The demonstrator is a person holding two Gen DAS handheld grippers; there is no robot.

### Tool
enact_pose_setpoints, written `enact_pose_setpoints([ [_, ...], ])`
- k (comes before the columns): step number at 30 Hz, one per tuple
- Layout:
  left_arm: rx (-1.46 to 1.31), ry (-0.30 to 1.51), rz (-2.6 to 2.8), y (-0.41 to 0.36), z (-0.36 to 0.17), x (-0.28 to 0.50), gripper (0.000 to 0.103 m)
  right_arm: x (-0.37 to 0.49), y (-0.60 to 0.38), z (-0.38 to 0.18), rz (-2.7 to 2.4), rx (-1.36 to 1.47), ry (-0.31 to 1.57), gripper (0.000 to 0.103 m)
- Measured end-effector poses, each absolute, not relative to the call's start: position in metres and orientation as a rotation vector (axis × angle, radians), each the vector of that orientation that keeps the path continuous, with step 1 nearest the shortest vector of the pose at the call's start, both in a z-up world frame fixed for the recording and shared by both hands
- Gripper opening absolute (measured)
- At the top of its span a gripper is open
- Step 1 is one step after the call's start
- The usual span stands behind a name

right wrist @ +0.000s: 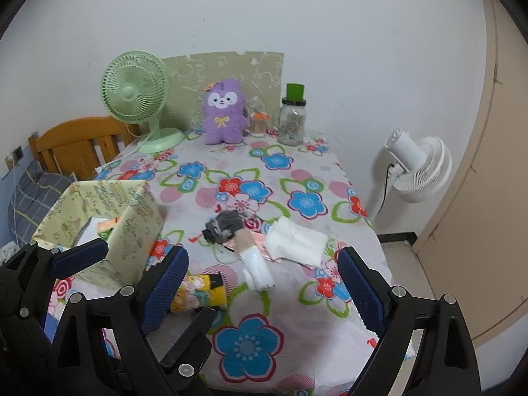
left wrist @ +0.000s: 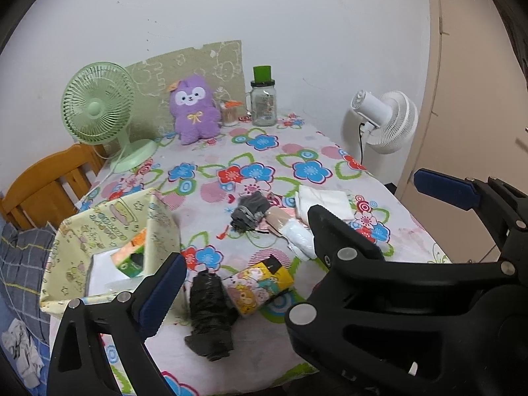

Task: Organize soft objects
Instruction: 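Withdraw both open tools from the box back over the table, then reach the left tool down toward the black plastic bag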

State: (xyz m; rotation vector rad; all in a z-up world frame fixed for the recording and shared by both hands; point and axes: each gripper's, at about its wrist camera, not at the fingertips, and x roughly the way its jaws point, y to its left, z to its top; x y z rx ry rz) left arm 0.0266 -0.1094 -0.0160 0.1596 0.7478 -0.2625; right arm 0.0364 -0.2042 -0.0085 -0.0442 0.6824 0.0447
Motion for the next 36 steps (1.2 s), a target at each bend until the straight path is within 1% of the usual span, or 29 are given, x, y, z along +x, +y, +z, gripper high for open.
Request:
enact_pose_setpoints([
  [9,0.176,0.767,-0.259,-0.124,-0.034,0.038,0.100,0.049,-0.220,-0.030,0.049,-0.014,0.703,0.094],
  [18,0.167,0.831,-0.250,-0.127,-0.061,0.056,0.100,0.067,-0.225,-0.056,0.059,-0.004,0.744,0.094],
  [28,0.174,0.886,-0.223,-0.115,-0.086,0.067,0.100,0.084,-0.211,-0.085,0.102,-0.016,0.803,0.094],
  [36,0.169,0.898,-0.227,-0.105,-0.100,0.056,0.099,0.085,-0.201,-0.098,0.157,-0.005,0.812,0.094],
])
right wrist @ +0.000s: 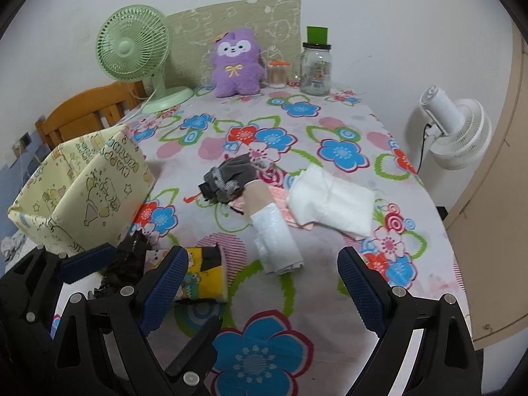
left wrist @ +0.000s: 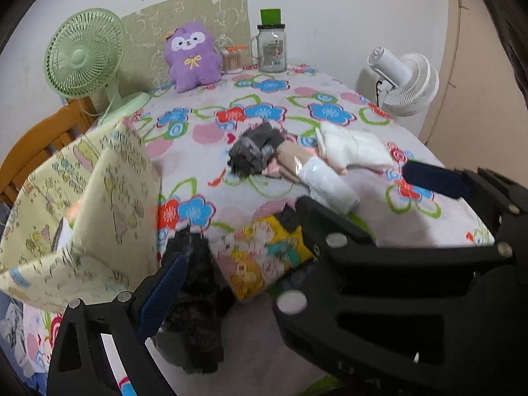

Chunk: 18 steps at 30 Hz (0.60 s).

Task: Organize soft objects
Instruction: 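Reach the left tool down toward the black plastic bag, then grasp the black plastic bag with the left tool while the right tool grasps the yellow cartoon tissue pack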

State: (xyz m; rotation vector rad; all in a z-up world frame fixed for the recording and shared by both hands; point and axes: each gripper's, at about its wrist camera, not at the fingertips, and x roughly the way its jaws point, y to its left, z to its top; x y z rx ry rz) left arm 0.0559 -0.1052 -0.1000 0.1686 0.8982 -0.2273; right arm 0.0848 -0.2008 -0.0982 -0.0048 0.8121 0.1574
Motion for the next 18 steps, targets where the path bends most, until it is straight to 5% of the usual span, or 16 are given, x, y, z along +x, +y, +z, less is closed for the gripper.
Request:
enact_pose_setpoints([
  [18,0.111,0.952,-0.150,-0.070,-0.130,0.051,0.097,0.091,-0.161,-0.129,0.279,-0.063,0.888,0.094],
])
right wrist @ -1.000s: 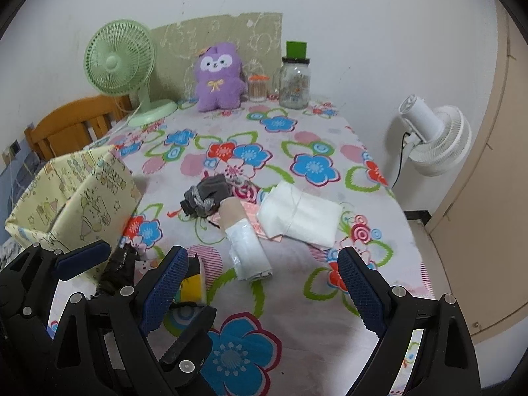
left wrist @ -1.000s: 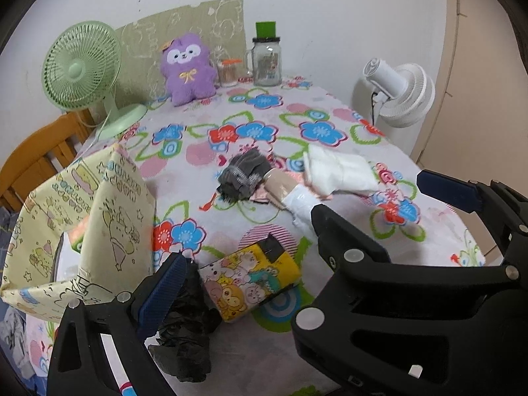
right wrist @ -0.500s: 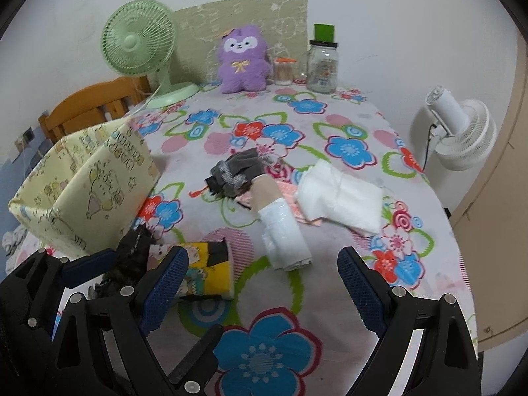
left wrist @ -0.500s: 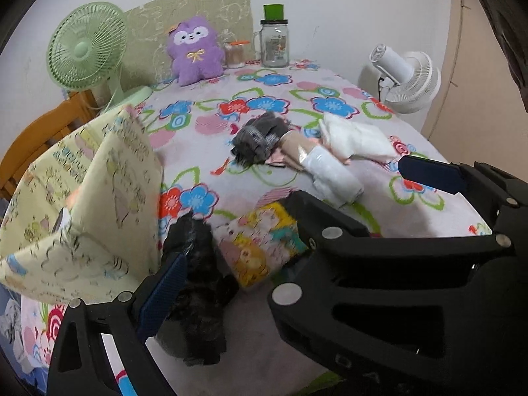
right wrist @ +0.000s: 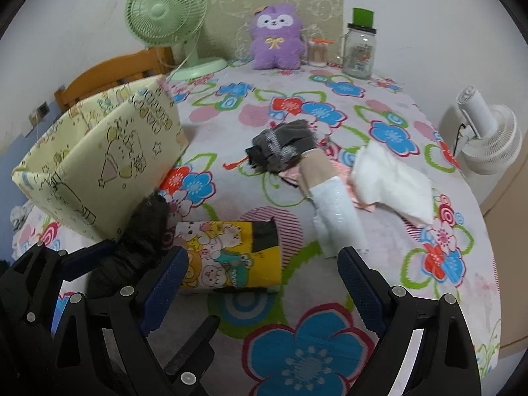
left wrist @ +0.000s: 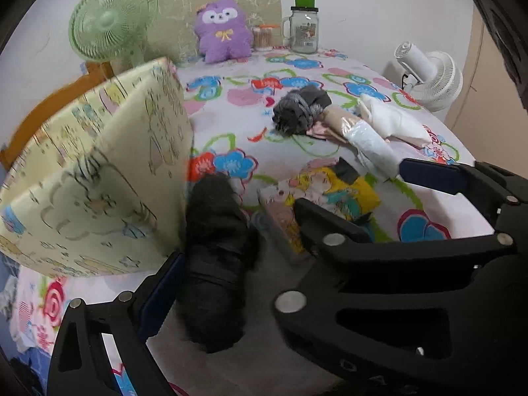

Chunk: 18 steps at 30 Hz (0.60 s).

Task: Organize soft objects
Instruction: 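Grasp the black plastic bag with the left tool while the right tool grasps the yellow cartoon tissue pack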

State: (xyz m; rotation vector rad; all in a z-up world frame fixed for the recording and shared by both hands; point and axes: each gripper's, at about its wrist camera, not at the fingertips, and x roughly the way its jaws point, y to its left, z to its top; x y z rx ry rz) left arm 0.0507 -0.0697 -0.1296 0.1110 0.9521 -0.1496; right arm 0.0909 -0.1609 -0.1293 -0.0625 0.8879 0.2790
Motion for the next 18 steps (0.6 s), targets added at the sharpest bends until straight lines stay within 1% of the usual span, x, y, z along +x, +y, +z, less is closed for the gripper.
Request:
enact_pose_setpoints([
  [2,0.073,0.989,-0.159,-0.0652,-0.1344,0.0536,0.095,0.0937,-0.1563,-0.1327,0.282,-0.073,0.904,0.094],
  [12,0.072,0.961,-0.155,-0.0635,-0.1319,0.0500,0.084,0.0993,-0.1509,-0.1389,0.317,-0.060,0.918,0.093],
  [14,0.070,0.961,-0.159,-0.0644,-0.1311,0.0497,0.081,0.0994,-0.1505,-0.1388,0.329,-0.054,0.920,0.079],
  [16,0.072,0.959,-0.157,-0.0653,-0.1307,0.0501,0.079,0.0991,-0.1511,-0.1391,0.344,-0.043,0.927,0.076],
  [18,0.076,0.957,-0.163,-0.0675,-0.1300,0.0490,0.075,0.0982,-0.1525,-0.1390,0.344,-0.042,0.923,0.072],
])
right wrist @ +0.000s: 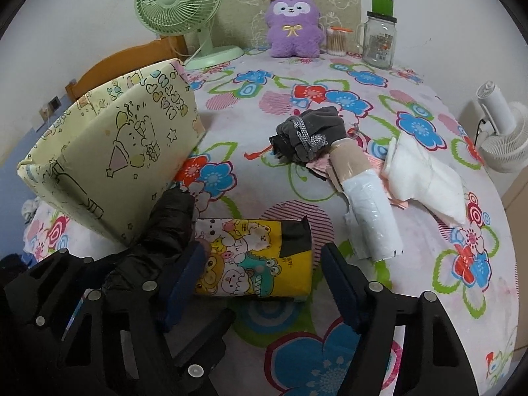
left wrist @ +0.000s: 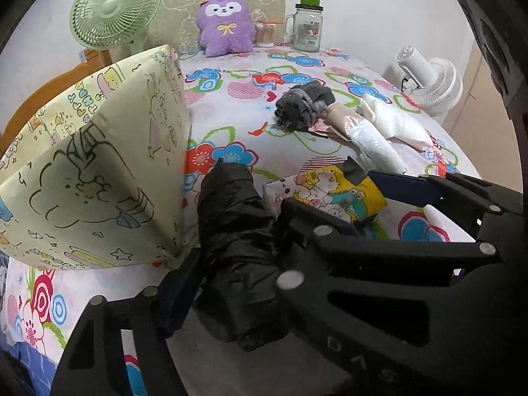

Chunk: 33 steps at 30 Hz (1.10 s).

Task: Organize soft objects
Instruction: 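Grasp the black plastic bag with the left tool while the right tool grasps the yellow cartoon tissue pack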

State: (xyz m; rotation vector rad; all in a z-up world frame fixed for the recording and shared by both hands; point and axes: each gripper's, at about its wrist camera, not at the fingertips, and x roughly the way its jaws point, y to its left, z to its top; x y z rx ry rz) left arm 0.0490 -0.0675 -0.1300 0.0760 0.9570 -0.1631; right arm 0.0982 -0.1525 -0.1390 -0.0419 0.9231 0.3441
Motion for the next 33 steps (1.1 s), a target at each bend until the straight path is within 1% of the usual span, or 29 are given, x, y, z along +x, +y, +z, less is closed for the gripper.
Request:
enact_pose_setpoints([
  [1,0.078,0.955,-0.162,-0.068,-0.130,0.049,0.073,0.097,-0.153,-0.139,0.344,-0.040,0.921,0.069],
  [2,0.082,0.952,-0.164,-0.070,-0.129,0.048,0.072,0.097,-0.155,-0.138,0.338,-0.041,0.918,0.068],
  [7,0.108,0.953,-0.181,-0.079,-0.127,0.049,0.054,0.096,-0.170,-0.138,0.297,-0.019,0.916,0.067],
  [12,0.118,0.948,-0.198,-0.087,-0.127,0.054,0.046,0.097,-0.186,-0.137,0.248,0.006,0.917,0.067],
  [15,0.115,0.946,-0.214,-0.090,-0.127,0.059,0.038,0.099,-0.198,-0.136,0.221,0.027,0.919,0.068],
  [19,0.131,0.939,-0.218,-0.095,-0.127,0.065,0.036,0.101,-0.207,-0.133,0.213,0.063,0.910,0.069],
  [21,0.130,0.939,-0.221,-0.095,-0.128,0.067,0.036,0.101,-0.204,-0.132,0.222,0.053,0.908,0.077],
  [22,0.130,0.939,-0.222,-0.094,-0.128,0.068,0.036,0.102,-0.201,-0.132,0.228,0.040,0.909,0.084],
  [26,0.115,0.942,-0.223,-0.092,-0.129,0.072,0.036,0.103,-0.193,-0.132,0.209,-0.003,0.897,0.086],
  [33,0.108,0.942,-0.218,-0.089,-0.129,0.074,0.037,0.110,-0.191,-0.142,0.185,0.006,0.934,0.086],
])
